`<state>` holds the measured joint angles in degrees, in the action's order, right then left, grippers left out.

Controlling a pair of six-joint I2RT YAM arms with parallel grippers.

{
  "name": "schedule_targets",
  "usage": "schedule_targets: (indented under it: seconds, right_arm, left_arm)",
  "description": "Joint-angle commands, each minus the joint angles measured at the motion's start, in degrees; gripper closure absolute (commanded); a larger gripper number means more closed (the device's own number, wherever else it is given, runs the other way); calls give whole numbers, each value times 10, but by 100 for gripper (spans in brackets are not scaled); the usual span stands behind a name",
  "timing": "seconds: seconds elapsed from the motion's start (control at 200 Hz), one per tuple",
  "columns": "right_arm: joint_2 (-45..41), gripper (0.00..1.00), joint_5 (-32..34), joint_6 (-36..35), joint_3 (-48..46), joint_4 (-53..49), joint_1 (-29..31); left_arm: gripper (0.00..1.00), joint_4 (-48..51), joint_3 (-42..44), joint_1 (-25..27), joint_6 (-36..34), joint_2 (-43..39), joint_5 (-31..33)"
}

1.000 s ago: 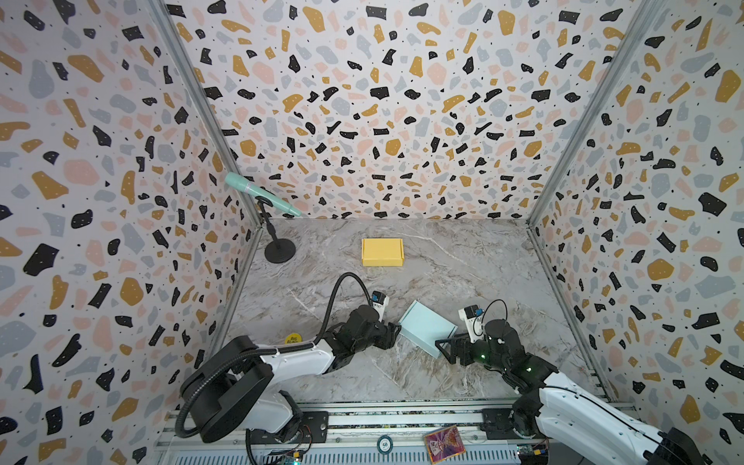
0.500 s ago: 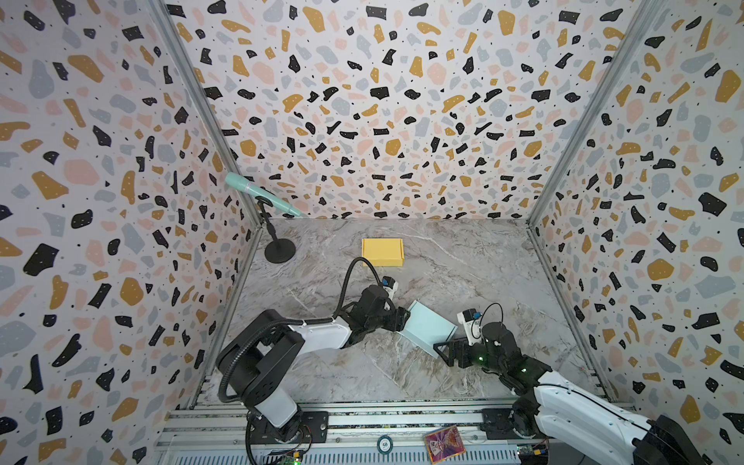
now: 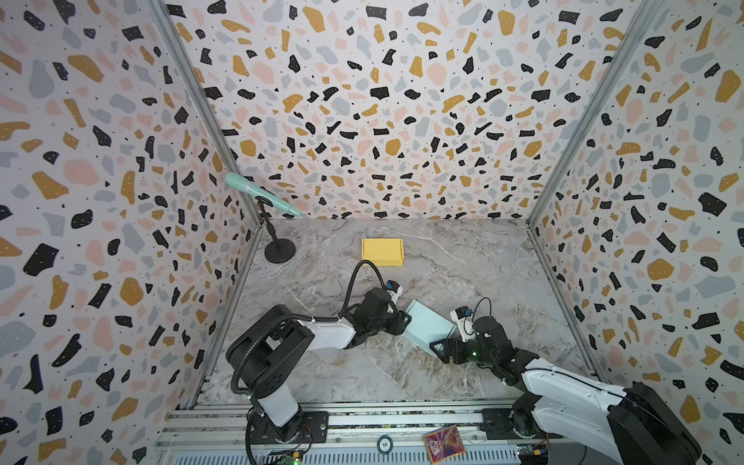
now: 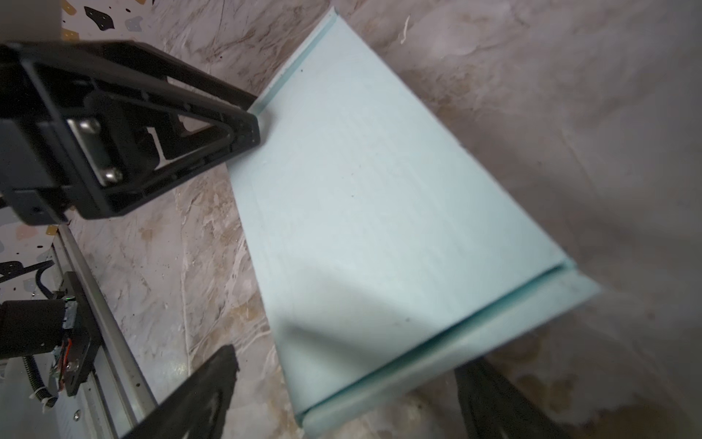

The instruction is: Fold the paper box

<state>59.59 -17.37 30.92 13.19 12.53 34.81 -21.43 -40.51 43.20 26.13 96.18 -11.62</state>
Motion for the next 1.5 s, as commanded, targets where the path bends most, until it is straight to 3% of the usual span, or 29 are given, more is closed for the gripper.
schedule_targets:
  seconds: [0.0, 0.24, 0.891, 1.131, 1.497]
  right_arm:
    - [30, 10, -4, -30, 44, 22, -3]
    - [123, 11, -14, -59, 109, 49, -3]
    - [442, 13, -67, -121, 425, 48, 37]
    - [492, 13, -70, -117, 476, 46, 52]
    - [501, 13, -64, -109, 474, 54, 58]
  left_arm:
    - [52, -26, 8, 3, -3, -10, -9]
    - [63, -29, 21, -3, 4, -20, 8]
    - [66, -20, 25, -119, 14, -30, 56]
    - [66, -16, 30, -144, 5, -37, 58]
    - [66, -33, 47, -156, 8, -33, 60]
